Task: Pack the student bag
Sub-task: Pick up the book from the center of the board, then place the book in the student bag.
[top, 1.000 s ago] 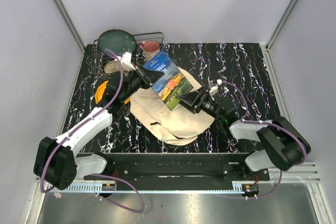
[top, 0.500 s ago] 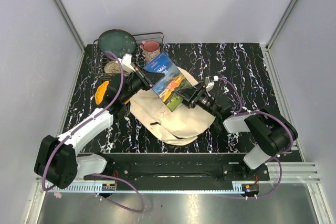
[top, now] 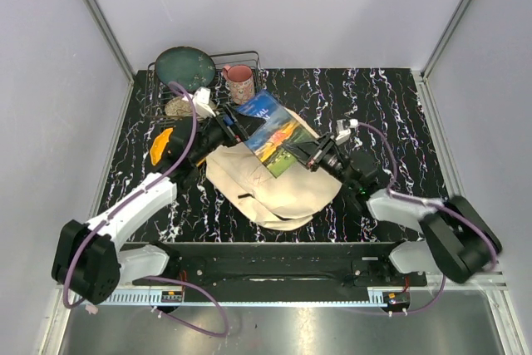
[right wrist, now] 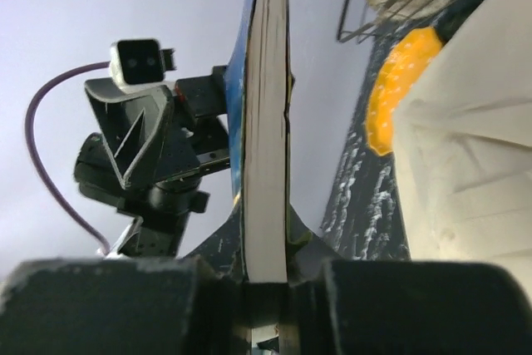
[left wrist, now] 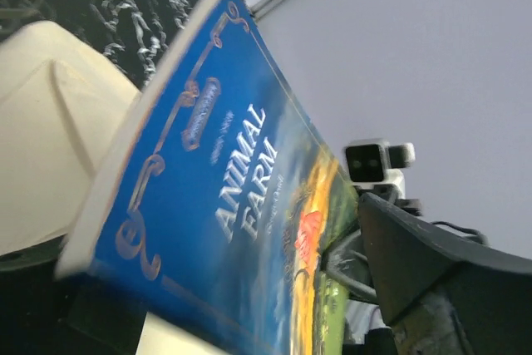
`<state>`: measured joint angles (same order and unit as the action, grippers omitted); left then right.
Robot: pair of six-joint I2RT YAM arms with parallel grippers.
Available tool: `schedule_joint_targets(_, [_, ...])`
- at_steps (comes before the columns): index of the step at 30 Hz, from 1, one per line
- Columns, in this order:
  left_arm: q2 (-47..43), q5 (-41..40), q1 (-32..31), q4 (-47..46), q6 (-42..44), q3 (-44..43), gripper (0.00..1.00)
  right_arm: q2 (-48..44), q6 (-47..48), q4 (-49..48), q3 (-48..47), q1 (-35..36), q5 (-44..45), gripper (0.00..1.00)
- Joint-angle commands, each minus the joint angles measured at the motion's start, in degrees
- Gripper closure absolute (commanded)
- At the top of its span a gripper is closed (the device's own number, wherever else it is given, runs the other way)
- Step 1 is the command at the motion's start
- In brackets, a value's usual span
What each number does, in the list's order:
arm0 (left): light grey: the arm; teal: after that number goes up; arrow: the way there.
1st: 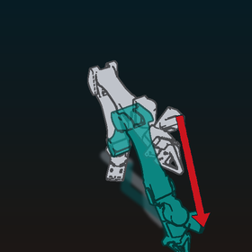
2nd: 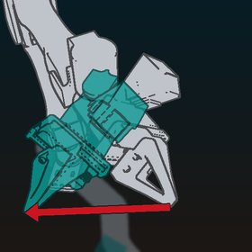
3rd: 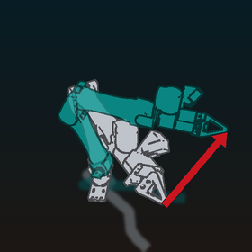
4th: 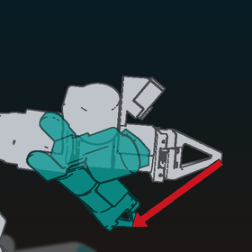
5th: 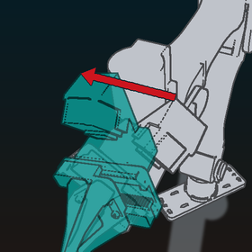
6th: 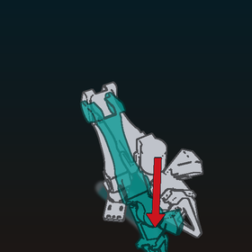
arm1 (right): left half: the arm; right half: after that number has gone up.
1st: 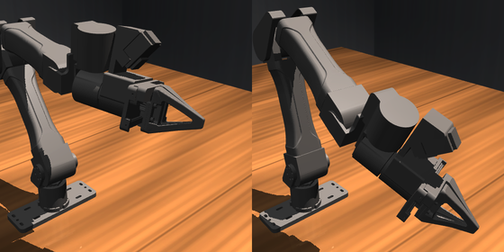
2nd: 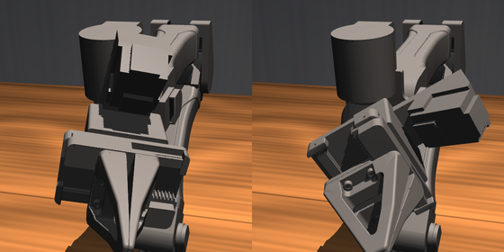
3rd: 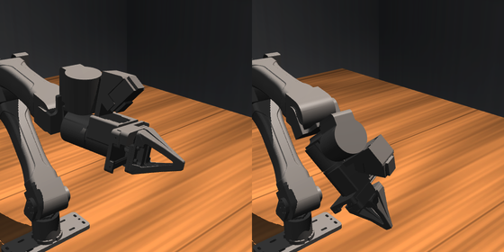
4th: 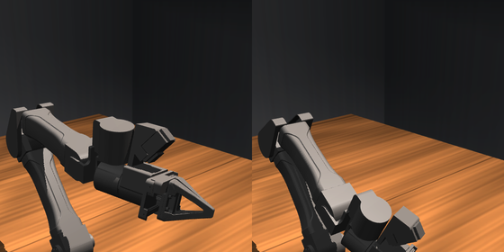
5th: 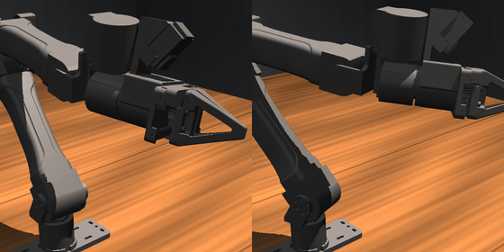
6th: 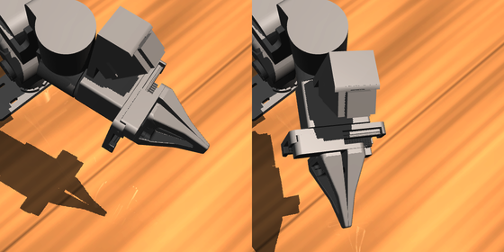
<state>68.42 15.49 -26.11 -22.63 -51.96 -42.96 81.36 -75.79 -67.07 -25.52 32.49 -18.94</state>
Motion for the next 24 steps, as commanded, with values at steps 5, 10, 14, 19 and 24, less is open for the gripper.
schedule_joint_targets(5, [-8.39,-9.51,-0.17,13.83,17.94,-5.72,0.01,-33.70,19.00,61.75,-7.78,0.20,35.73,1.00])
schedule_joint_targets(10, [-4.72,-8.10,-9.64,22.17,34.10,-12.13,0.01,-42.94,20.95,82.69,-10.95,0.03,50.65,1.00])
schedule_joint_targets(14, [3.81,-10.99,-21.68,27.72,46.57,-19.69,0.01,-44.45,19.71,94.47,-15.25,0.03,61.62,1.00])
schedule_joint_targets(19, [11.80,-12.58,-30.49,32.47,53.01,-24.35,0.01,-48.30,20.48,106.53,-20.88,0.03,72.01,1.00])
schedule_joint_targets(24, [18.49,-11.36,-34.18,38.00,57.23,-27.87,0.04,-51.56,23.58,107.50,-21.50,0.03,75.71,1.00])
